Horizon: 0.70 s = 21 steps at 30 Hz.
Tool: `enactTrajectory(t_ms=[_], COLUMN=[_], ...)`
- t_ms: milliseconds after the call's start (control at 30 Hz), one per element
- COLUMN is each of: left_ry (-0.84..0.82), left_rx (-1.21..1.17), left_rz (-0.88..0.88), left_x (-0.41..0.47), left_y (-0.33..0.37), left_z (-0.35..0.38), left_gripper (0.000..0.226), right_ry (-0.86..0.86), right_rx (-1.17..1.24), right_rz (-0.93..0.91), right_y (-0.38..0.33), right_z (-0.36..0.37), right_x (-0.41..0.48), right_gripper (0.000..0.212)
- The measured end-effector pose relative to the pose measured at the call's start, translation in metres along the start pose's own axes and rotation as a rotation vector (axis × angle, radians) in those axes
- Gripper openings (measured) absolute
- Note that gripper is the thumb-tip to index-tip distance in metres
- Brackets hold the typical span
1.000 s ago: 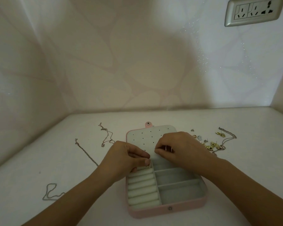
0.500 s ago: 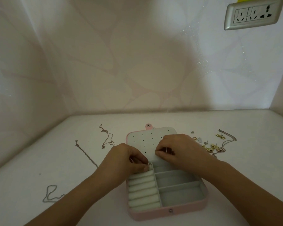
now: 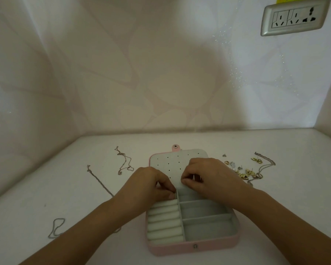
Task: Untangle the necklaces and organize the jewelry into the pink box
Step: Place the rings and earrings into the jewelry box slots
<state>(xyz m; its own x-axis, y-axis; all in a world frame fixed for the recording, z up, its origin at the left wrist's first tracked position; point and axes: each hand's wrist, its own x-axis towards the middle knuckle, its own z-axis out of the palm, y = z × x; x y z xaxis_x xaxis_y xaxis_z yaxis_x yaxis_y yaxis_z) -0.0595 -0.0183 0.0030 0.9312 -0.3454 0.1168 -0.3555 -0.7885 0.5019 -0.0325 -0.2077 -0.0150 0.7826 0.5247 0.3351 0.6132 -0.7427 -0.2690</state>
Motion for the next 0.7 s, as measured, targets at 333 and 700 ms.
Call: enactTrajectory(t_ms=[333,700], left_ry=[-0.115,-0.468], left_rx=[0.194,0.329], left_rz=[0.021,-0.032], left_x=[0.026,0.069], left_y=[-0.002,0.01], left_z=[-0.012,-0.023], left_gripper=[0.044,0.053], right_ry=[-0.002,-0.009], right_rx=[0.029,0.053], right_rz=[0.031,0.048], right_y=[0.003,0.004], right_z=[0.002,0.004], right_x=[0.001,0.003], right_gripper=[0.017,0.016])
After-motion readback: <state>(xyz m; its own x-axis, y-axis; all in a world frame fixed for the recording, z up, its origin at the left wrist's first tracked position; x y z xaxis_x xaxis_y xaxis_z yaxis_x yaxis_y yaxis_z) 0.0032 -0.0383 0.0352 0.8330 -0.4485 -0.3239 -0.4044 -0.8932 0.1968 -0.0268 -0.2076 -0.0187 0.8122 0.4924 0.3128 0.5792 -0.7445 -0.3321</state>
